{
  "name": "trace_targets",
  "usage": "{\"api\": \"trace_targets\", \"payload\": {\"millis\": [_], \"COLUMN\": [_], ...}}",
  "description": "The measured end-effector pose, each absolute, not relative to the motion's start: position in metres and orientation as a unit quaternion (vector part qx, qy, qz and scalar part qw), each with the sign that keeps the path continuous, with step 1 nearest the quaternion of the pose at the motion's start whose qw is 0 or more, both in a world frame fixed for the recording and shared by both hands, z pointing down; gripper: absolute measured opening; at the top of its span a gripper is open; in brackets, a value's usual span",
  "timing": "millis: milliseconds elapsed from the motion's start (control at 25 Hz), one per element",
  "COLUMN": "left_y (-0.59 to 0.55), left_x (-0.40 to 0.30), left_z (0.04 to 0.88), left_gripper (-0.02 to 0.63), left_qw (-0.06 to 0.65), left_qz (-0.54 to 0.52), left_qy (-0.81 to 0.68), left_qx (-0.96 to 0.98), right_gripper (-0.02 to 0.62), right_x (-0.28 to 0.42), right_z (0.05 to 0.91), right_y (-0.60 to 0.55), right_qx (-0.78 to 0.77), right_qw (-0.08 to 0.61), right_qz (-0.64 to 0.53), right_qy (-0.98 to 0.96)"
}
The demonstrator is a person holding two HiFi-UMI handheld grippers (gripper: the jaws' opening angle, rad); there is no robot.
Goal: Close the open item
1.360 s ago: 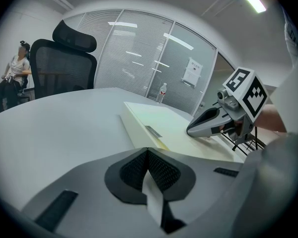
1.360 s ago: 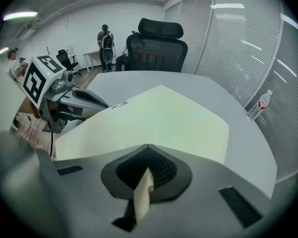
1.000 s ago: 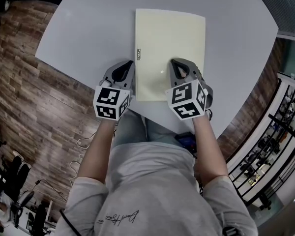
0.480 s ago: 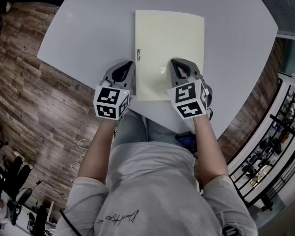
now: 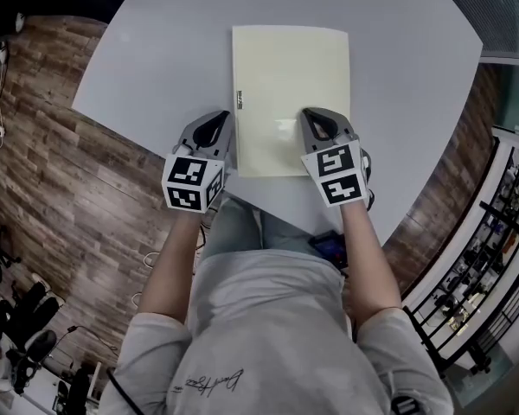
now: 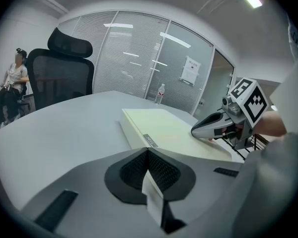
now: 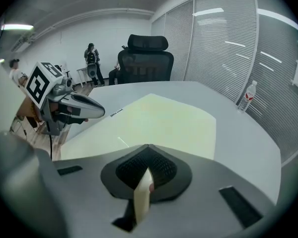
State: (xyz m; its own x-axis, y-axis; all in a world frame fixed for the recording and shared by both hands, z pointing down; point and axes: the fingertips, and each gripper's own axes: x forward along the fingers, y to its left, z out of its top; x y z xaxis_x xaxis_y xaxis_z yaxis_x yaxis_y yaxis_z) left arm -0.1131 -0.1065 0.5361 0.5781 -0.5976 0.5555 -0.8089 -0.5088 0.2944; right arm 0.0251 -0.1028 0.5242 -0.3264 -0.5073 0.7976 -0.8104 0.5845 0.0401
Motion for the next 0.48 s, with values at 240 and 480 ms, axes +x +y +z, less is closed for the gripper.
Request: {"api": "trace_targets", "payload": {"millis": [240,480], "left_y": [-0.104,-0.102], "left_x": [-0.113,-0.102], "left_z": [0.522,0.500], "left_gripper": [0.009,0.009], "left_qw": [0.259,0.249], "left_qz": [0.194,0.185], "left_qy": [-0.419,-0.412], "left_qx": [0.849,0.857], "right_gripper": [0.014,0.014], "right_x": [0.036,0.050], "right_z": [0.515,0.495], "right_y": [-0.094,-0.087], "right_qx": [0.425,0.442], "right_qw": [0.374,0.346], "right_qz": [0.203,0.202], "right_qy": [-0.799,-0.802]}}
